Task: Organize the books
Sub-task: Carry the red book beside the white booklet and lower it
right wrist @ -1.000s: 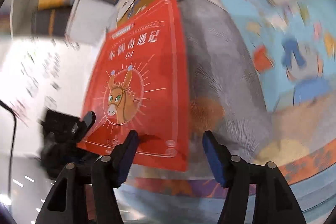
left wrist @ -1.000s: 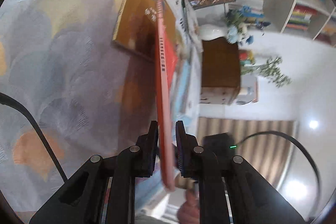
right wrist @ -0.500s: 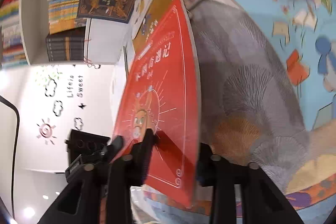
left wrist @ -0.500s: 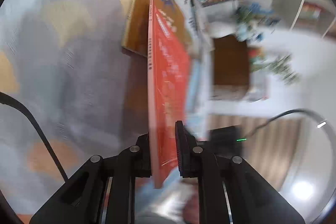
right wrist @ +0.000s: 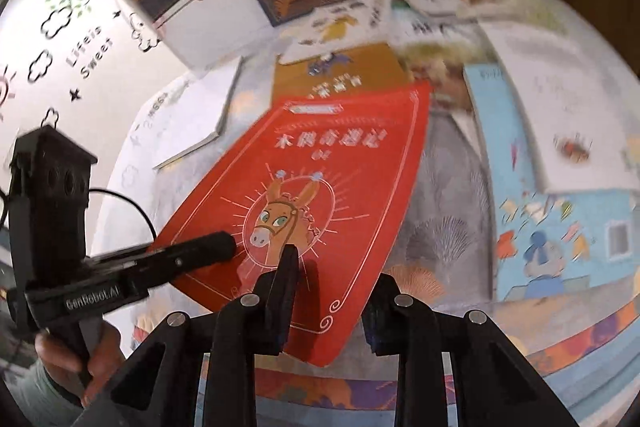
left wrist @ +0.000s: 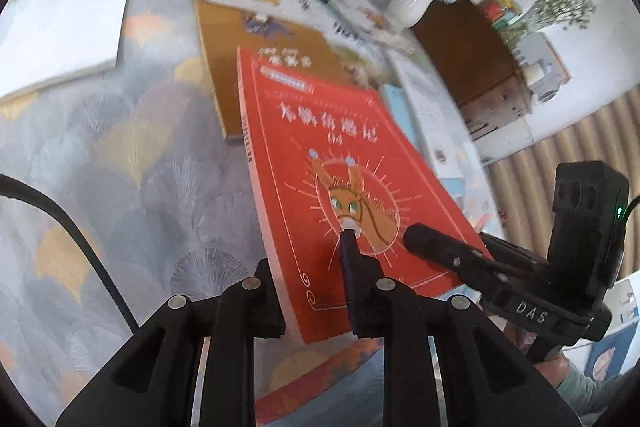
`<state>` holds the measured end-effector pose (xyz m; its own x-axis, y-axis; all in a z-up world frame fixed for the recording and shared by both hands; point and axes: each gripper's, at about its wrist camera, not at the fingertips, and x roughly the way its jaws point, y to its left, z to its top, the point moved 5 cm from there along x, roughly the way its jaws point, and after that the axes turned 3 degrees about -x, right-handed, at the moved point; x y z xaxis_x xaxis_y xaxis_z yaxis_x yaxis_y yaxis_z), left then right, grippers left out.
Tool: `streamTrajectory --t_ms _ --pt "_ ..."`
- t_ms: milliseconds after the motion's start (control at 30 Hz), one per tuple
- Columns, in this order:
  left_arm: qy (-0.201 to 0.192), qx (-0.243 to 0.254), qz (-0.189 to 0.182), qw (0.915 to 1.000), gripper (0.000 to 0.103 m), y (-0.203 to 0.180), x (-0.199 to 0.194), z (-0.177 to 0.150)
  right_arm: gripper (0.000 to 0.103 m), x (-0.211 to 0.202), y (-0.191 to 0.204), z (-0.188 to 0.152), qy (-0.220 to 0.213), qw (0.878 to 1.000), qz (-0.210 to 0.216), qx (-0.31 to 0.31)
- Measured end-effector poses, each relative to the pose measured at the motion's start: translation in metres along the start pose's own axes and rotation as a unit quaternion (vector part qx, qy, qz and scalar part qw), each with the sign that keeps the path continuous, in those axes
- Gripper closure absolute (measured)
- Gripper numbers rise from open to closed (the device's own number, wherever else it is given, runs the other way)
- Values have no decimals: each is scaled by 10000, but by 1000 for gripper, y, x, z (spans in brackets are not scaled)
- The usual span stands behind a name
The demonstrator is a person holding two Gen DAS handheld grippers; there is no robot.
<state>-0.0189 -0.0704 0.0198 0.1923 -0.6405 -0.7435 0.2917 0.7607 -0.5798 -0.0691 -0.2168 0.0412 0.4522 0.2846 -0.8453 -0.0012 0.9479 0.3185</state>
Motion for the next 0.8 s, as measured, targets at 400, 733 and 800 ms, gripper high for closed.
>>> streamTrajectory --t_ms 400,733,800 --pt "-907 -34 -24 9959 85 16 -63 40 76 -10 73 52 -350 9952 109 -909" --pt "-1710 -576 434 9826 85 97 -111 91 75 60 149 130 -260 9838 741 -1612" --pt "-1745 -624 592 9809 85 115 -112 101 74 77 158 141 -195 9826 809 -1660"
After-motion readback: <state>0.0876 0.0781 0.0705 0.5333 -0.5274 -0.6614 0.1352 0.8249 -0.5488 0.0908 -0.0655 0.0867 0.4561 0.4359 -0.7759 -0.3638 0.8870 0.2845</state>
